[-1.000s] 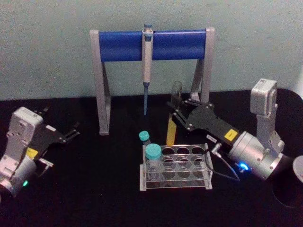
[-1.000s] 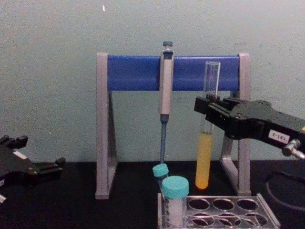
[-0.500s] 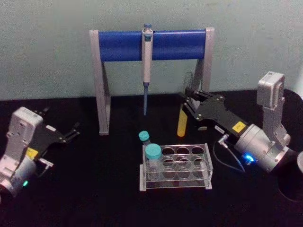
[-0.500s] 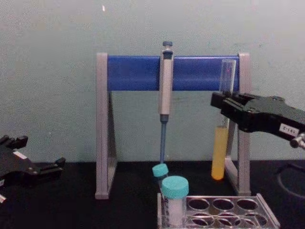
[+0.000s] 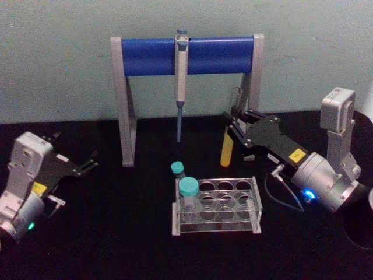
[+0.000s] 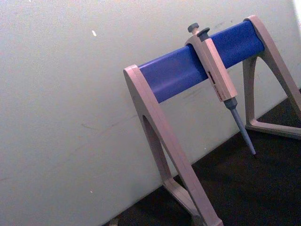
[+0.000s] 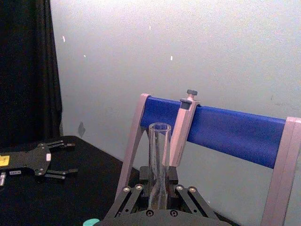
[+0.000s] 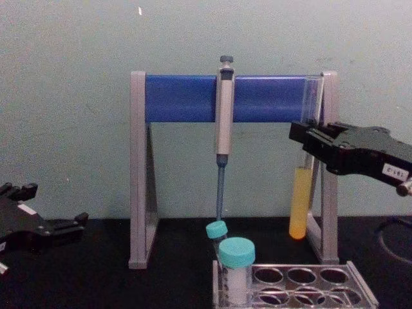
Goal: Pick up the test tube from the test tube rack, shake it, then place it back into the test tube rack.
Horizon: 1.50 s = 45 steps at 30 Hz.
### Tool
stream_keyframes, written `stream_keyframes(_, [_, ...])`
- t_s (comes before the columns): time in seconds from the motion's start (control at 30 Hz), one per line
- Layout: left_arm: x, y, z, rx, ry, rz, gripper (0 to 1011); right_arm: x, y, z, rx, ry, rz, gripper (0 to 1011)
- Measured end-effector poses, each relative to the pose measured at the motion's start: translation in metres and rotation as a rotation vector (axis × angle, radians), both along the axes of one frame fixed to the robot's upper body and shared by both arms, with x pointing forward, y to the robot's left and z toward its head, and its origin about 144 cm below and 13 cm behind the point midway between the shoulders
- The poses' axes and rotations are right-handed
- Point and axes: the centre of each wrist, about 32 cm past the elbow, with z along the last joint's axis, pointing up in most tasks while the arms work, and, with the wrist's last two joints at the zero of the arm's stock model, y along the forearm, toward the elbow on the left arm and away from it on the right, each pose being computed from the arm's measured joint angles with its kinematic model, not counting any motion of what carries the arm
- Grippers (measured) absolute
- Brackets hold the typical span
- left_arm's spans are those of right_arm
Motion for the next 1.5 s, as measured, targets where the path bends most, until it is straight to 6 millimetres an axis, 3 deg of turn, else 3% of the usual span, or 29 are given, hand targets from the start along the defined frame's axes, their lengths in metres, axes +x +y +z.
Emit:
stream_keyframes(0.5, [0.000, 0.000, 0.000, 0.000, 0.000, 0.000, 1001, -0.006, -0.006, 0.002, -0.004, -0.004, -0.024, 223])
stream_keyframes(0.83, [0.000, 0.000, 0.000, 0.000, 0.000, 0.000, 1001, -0.036, -0.022, 0.004, -0.021, 0.022, -0.042, 223])
stream_keyframes(1.03, [0.000, 0.000, 0.000, 0.000, 0.000, 0.000, 1001, -0.047, -0.018, 0.003, -0.009, 0.034, 0.008, 223])
stream_keyframes(1.27, [0.000, 0.000, 0.000, 0.000, 0.000, 0.000, 1001, -0.043, -0.006, 0.000, 0.009, 0.042, 0.070, 223])
stream_keyframes(1.5, [0.000, 0.000, 0.000, 0.000, 0.000, 0.000, 1001, -0.022, 0.005, -0.002, 0.042, 0.027, 0.089, 223])
